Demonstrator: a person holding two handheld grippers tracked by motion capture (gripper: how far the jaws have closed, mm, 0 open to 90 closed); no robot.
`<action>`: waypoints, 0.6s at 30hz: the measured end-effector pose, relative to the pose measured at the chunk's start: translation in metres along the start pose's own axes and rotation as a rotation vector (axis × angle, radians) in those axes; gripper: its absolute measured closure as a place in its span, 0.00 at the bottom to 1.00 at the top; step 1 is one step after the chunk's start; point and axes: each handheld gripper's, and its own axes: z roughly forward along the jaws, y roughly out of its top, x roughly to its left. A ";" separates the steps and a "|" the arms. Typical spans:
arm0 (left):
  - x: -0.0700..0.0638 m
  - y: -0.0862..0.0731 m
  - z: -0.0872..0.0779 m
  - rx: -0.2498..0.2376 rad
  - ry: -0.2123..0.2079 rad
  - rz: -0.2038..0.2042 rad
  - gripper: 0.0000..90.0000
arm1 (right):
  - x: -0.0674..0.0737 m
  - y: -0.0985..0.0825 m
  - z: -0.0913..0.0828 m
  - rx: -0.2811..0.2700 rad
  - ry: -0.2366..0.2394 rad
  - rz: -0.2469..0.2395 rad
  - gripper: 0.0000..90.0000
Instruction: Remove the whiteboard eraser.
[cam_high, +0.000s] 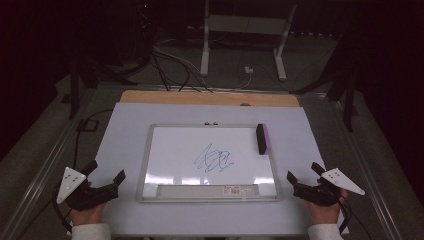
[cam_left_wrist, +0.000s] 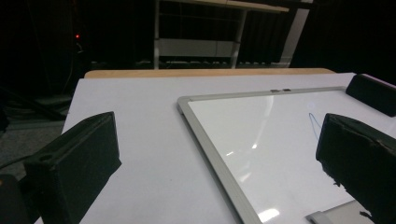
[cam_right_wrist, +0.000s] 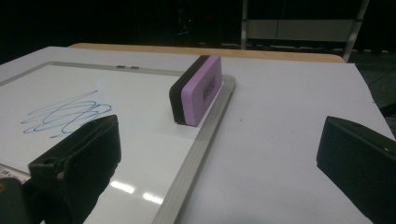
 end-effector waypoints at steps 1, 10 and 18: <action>0.000 0.000 0.000 0.002 0.003 0.003 0.01 | -0.001 -0.001 0.001 0.008 0.000 0.002 0.00; -0.003 -0.003 0.005 0.033 0.013 0.024 0.01 | -0.002 -0.001 0.001 0.019 -0.001 0.031 0.00; -0.006 -0.008 0.007 0.055 0.010 0.018 0.01 | 0.005 0.012 0.005 0.038 -0.004 0.016 0.00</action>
